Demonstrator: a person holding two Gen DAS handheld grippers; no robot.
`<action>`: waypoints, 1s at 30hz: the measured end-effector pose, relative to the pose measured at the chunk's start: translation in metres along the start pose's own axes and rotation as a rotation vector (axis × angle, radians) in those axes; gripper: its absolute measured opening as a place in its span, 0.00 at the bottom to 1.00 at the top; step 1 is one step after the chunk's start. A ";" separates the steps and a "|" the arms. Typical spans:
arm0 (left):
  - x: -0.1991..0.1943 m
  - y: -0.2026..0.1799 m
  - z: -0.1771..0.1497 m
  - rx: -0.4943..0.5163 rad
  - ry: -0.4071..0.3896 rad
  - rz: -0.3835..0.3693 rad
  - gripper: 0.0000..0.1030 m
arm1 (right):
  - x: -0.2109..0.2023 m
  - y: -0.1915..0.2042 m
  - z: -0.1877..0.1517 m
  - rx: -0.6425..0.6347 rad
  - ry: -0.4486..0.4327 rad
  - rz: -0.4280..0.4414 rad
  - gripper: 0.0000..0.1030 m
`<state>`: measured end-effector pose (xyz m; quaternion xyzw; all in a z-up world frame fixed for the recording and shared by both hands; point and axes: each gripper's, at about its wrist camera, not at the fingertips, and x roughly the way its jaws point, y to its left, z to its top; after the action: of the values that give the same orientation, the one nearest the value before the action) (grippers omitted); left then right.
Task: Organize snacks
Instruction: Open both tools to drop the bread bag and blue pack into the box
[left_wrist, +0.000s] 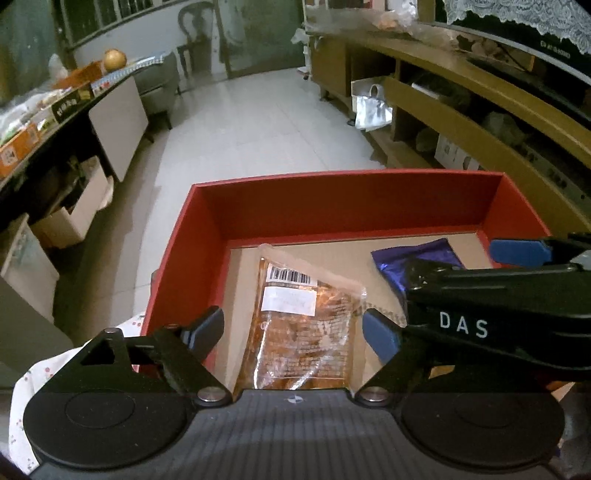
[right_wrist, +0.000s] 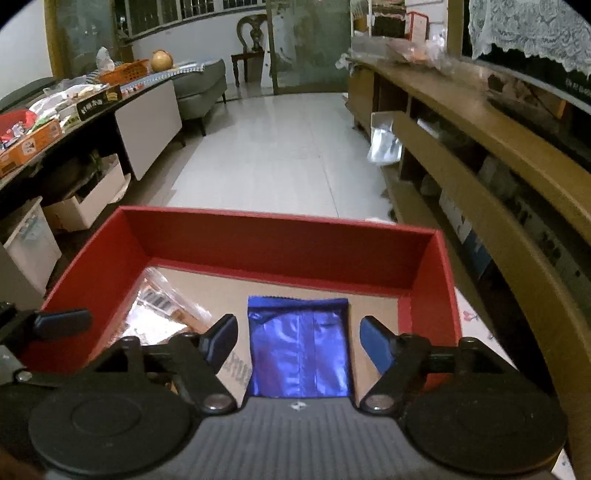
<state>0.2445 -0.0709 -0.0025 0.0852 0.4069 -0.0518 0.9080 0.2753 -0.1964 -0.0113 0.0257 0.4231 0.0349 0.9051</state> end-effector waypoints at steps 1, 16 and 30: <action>-0.002 0.001 0.000 -0.007 0.000 -0.003 0.84 | -0.004 -0.001 0.001 0.012 -0.007 0.004 0.76; -0.060 0.009 -0.010 -0.055 -0.039 -0.001 0.86 | -0.081 0.004 0.002 0.008 -0.079 -0.037 0.76; -0.091 0.043 -0.056 -0.105 0.039 -0.003 0.87 | -0.121 0.016 -0.046 -0.007 0.006 0.010 0.76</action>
<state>0.1506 -0.0154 0.0339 0.0380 0.4266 -0.0300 0.9032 0.1619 -0.1899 0.0525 0.0245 0.4253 0.0409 0.9038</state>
